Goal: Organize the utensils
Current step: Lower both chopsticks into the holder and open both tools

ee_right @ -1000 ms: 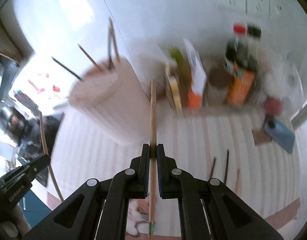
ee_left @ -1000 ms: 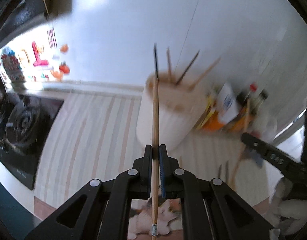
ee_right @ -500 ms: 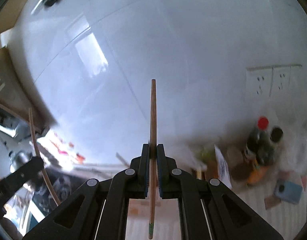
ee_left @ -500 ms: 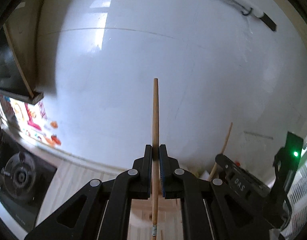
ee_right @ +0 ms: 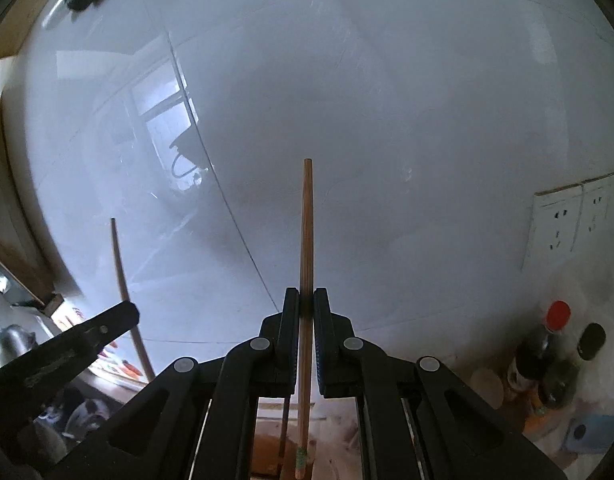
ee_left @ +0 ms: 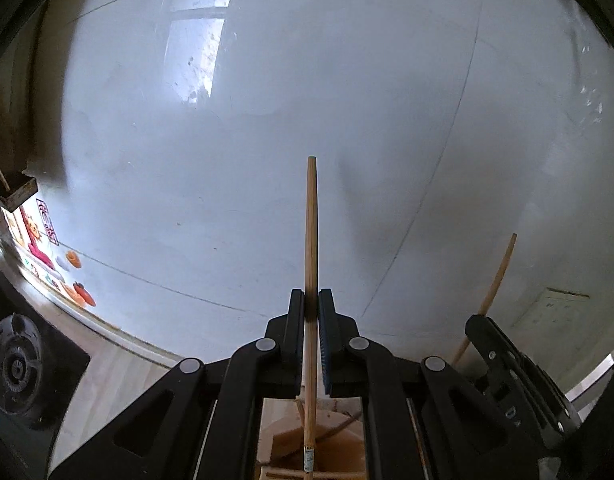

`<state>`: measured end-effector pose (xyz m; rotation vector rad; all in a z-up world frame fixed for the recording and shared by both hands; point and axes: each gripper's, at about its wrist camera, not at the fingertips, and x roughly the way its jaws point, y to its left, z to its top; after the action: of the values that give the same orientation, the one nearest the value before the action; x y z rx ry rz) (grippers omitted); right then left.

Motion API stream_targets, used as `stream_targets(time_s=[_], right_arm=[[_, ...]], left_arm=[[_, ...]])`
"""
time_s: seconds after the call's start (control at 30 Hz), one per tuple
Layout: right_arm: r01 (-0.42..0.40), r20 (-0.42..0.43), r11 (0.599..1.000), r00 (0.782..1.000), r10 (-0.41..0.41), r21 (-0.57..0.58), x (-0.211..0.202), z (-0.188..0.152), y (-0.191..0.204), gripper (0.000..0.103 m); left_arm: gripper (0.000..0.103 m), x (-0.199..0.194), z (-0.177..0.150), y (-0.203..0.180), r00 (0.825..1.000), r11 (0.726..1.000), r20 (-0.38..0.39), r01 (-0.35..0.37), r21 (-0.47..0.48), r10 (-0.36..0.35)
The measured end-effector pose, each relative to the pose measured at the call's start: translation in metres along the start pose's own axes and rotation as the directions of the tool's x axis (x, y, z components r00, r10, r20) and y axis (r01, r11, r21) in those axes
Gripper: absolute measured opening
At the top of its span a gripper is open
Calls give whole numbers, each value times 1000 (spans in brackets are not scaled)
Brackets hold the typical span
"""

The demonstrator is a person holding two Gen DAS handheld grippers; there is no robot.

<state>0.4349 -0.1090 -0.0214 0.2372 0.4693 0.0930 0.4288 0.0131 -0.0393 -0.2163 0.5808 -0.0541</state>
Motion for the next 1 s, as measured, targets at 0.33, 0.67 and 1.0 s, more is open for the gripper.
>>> stream_targets(time_s=[0.33,0.67,1.0], right_arm=[[-7,-5,999,1000,7,-39,16,-20,2,7],[-51,-112,997,993,45,-58,16,-28,-4,8],[25,-191,1000,981,-26,-10,-50,-14,-35,58]], left_arm=[[4,22,-16,-2,1000,999,1,-2,49,2],[10,7,-17,-5,994,997,-111,19,70,-11],[103,-89,-26,-1,991,991,-69,-110,80,116]])
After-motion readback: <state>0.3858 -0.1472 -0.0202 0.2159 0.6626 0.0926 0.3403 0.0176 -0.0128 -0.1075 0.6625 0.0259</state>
